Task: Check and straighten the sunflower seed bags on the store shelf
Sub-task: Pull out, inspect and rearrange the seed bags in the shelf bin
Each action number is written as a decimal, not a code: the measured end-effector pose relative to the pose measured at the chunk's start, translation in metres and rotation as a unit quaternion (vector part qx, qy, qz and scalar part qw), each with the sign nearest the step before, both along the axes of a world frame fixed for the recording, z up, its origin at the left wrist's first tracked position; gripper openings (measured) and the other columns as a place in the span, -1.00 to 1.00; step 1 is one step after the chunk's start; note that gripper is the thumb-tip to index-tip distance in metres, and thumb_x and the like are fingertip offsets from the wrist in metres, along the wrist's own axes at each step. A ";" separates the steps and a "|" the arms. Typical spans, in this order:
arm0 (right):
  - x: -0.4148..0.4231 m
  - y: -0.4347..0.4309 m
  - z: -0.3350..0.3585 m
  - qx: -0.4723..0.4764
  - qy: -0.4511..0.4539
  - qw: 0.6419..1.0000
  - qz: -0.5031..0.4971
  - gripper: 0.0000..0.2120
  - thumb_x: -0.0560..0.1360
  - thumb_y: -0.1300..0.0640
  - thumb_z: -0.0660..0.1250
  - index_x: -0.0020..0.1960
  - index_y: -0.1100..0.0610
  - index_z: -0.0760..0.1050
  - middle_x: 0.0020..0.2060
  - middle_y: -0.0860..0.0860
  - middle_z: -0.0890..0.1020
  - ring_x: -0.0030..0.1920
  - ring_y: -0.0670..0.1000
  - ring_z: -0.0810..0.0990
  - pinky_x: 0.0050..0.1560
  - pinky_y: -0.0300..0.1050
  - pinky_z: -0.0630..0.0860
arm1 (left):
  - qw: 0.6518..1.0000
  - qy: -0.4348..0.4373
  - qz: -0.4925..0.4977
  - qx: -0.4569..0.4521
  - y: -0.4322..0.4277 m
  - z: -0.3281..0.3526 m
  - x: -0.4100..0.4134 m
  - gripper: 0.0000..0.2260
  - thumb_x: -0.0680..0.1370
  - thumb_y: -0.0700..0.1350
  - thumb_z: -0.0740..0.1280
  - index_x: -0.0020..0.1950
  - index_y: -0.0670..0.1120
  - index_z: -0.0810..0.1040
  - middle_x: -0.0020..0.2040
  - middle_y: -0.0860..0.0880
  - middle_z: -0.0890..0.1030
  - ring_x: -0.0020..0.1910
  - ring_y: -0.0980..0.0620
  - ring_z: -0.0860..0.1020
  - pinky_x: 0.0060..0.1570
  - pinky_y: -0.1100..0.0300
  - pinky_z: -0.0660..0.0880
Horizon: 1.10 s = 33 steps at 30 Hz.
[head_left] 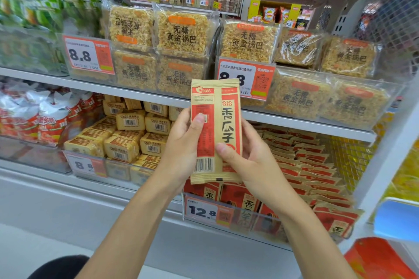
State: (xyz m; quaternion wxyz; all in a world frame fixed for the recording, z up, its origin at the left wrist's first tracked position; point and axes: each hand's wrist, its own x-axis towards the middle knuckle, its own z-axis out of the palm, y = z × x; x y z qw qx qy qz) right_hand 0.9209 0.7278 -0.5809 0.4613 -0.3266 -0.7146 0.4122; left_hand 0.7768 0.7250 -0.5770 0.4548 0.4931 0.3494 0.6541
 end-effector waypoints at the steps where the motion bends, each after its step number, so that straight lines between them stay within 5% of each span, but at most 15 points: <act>1: 0.000 0.001 -0.001 -0.007 0.006 1.000 -0.003 -0.49 0.54 0.22 0.36 0.41 -0.07 0.31 0.18 -0.13 0.63 0.19 -0.15 0.60 0.13 -0.27 0.53 | 1.000 0.002 -0.001 -0.001 0.001 -0.001 0.000 -0.77 0.67 -0.09 0.15 0.27 -0.06 0.49 0.08 -0.10 0.69 0.01 -0.01 0.69 -0.04 0.13 0.64; 5: 0.003 0.002 -0.001 -0.022 -0.007 1.000 -0.012 -0.56 0.49 0.09 0.41 0.27 -0.19 0.34 0.12 -0.16 0.65 0.14 -0.17 0.62 0.11 -0.20 0.57 | 1.000 -0.002 -0.022 0.000 0.001 -0.003 -0.002 -0.77 0.67 -0.09 0.14 0.28 -0.06 0.49 0.08 -0.09 0.70 0.01 0.00 0.68 -0.08 0.17 0.64; 8: 0.007 0.001 0.004 -0.036 0.051 0.998 -0.031 -0.60 0.44 -0.09 0.34 0.26 -0.06 0.43 0.11 -0.11 0.66 0.10 -0.13 0.65 0.04 -0.17 0.60 | 0.997 0.030 -0.072 -0.001 0.001 -0.005 -0.005 -0.77 0.65 -0.07 0.16 0.27 -0.03 0.50 0.07 -0.05 0.70 0.02 0.00 0.69 -0.08 0.15 0.63; 11: 0.010 0.003 0.009 -0.037 0.140 0.987 -0.065 -0.73 0.52 0.04 0.31 0.20 0.06 0.54 0.04 -0.03 0.70 0.04 -0.04 0.68 -0.04 -0.19 0.61 | 0.991 0.069 -0.118 -0.013 0.000 -0.007 -0.004 -0.75 0.63 -0.06 0.18 0.29 0.00 0.48 0.09 -0.06 0.70 0.03 -0.01 0.68 -0.06 0.13 0.62; 16: 0.016 0.007 0.007 -0.027 0.130 0.986 -0.097 -0.90 0.55 0.25 0.34 0.04 0.17 0.59 -0.09 0.01 0.73 -0.09 -0.05 0.70 -0.15 -0.25 0.59 | 0.985 0.085 -0.147 -0.024 0.001 -0.009 -0.006 -0.73 0.63 -0.09 0.18 0.33 0.00 0.45 0.11 -0.05 0.69 0.07 -0.03 0.67 -0.03 0.13 0.63; 21: 0.023 0.007 0.014 -0.084 0.120 0.983 -0.112 -0.71 0.53 -0.08 0.28 -0.04 0.10 0.65 -0.17 0.04 0.73 -0.16 -0.02 0.70 -0.10 -0.19 0.56 | 0.979 0.085 -0.180 -0.037 0.000 -0.009 -0.008 -0.70 0.57 -0.06 0.23 0.31 0.01 0.47 0.12 -0.06 0.69 0.06 -0.01 0.67 -0.01 0.10 0.63; 26: 0.025 0.009 0.015 -0.056 0.112 0.976 -0.178 -0.70 0.57 -0.05 0.28 -0.10 0.14 0.66 -0.23 0.07 0.73 -0.21 0.00 0.69 -0.08 -0.13 0.60 | 0.967 0.087 -0.228 -0.069 0.001 -0.010 -0.011 -0.66 0.54 -0.04 0.26 0.33 0.05 0.46 0.15 -0.08 0.68 0.09 -0.08 0.66 0.04 0.00 0.63; 29: 0.021 0.007 0.013 -0.044 0.108 0.973 -0.201 -0.76 0.56 -0.03 0.32 -0.06 0.15 0.58 -0.21 0.03 0.70 -0.24 -0.10 0.64 -0.20 -0.21 0.55 | 0.978 0.081 -0.183 -0.052 0.002 -0.008 -0.007 -0.71 0.58 -0.06 0.25 0.30 0.04 0.50 0.12 -0.08 0.69 0.07 -0.07 0.67 -0.01 0.03 0.64; 33: 0.011 0.002 0.013 -0.015 0.019 0.979 -0.202 -0.65 0.49 -0.20 0.31 0.16 -0.02 0.40 -0.04 -0.14 0.60 -0.05 -0.17 0.61 -0.06 -0.12 0.57 | 0.994 0.093 -0.022 0.047 -0.001 -0.004 0.007 -0.75 0.64 -0.15 0.22 0.30 0.00 0.53 0.09 0.03 0.70 0.06 0.05 0.67 -0.04 0.18 0.62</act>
